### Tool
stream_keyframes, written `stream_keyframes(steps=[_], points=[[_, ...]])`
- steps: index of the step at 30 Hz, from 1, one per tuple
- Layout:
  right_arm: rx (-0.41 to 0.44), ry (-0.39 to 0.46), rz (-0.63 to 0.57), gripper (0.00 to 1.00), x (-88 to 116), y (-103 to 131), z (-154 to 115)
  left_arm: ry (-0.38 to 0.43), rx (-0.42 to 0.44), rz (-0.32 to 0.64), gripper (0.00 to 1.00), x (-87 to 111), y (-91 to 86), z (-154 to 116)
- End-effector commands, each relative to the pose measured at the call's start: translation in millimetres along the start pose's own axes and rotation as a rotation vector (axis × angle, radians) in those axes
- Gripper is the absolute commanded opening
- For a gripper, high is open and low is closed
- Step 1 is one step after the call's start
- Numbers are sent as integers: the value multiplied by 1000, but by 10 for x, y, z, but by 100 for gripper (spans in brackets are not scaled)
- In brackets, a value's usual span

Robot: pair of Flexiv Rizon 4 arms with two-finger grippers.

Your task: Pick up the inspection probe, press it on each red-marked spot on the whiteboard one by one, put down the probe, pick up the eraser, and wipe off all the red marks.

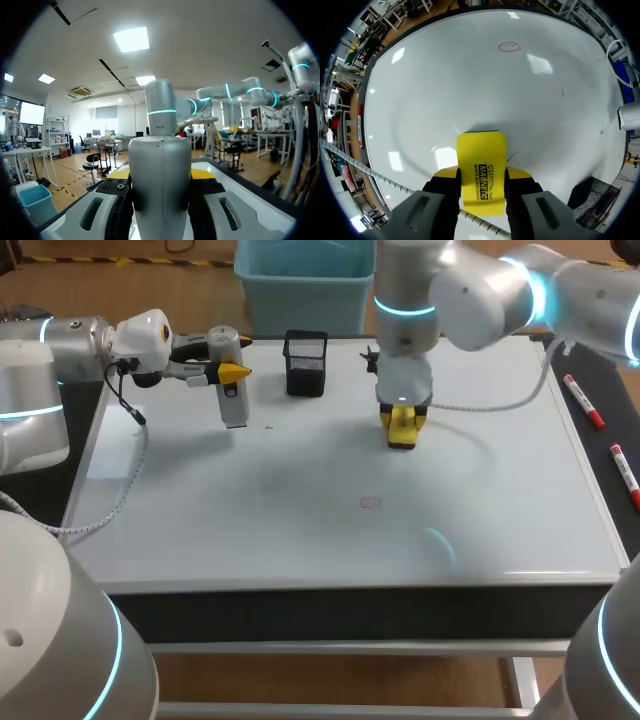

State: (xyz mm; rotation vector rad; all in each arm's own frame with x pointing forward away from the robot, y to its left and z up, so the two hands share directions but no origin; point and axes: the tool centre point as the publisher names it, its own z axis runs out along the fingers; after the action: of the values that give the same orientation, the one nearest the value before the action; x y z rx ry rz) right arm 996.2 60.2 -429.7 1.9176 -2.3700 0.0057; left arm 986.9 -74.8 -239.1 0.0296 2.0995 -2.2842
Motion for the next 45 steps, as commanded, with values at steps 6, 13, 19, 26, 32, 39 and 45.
stream_keyframes(steps=[6, 13, 19, 26, 32, 39, 45], points=[[23, -17, 43, 0, 323, -103, -136, 0, 0, 1, 0, -1, -7, 4], [40, -30, 67, 0, 545, -167, -389, 0, 0, 1, 0, -1, -7, 4], [46, -38, 103, 0, 785, -325, -498, 0, 0, 1, 0, -1, -7, 4], [54, -38, 140, 0, 1036, -573, -572, 0, 0, 1, 0, -1, -7, 4], [58, -37, 150, 0, 1188, -683, -587, 0, 0, 1, 0, -1, -7, 4], [56, -34, 136, 0, 1263, -709, -598, 0, 0, 1, 0, -1, -7, 4], [56, -34, 136, 0, 1263, -709, -598, 0, 0, 1, 0, -1, -7, 4]])
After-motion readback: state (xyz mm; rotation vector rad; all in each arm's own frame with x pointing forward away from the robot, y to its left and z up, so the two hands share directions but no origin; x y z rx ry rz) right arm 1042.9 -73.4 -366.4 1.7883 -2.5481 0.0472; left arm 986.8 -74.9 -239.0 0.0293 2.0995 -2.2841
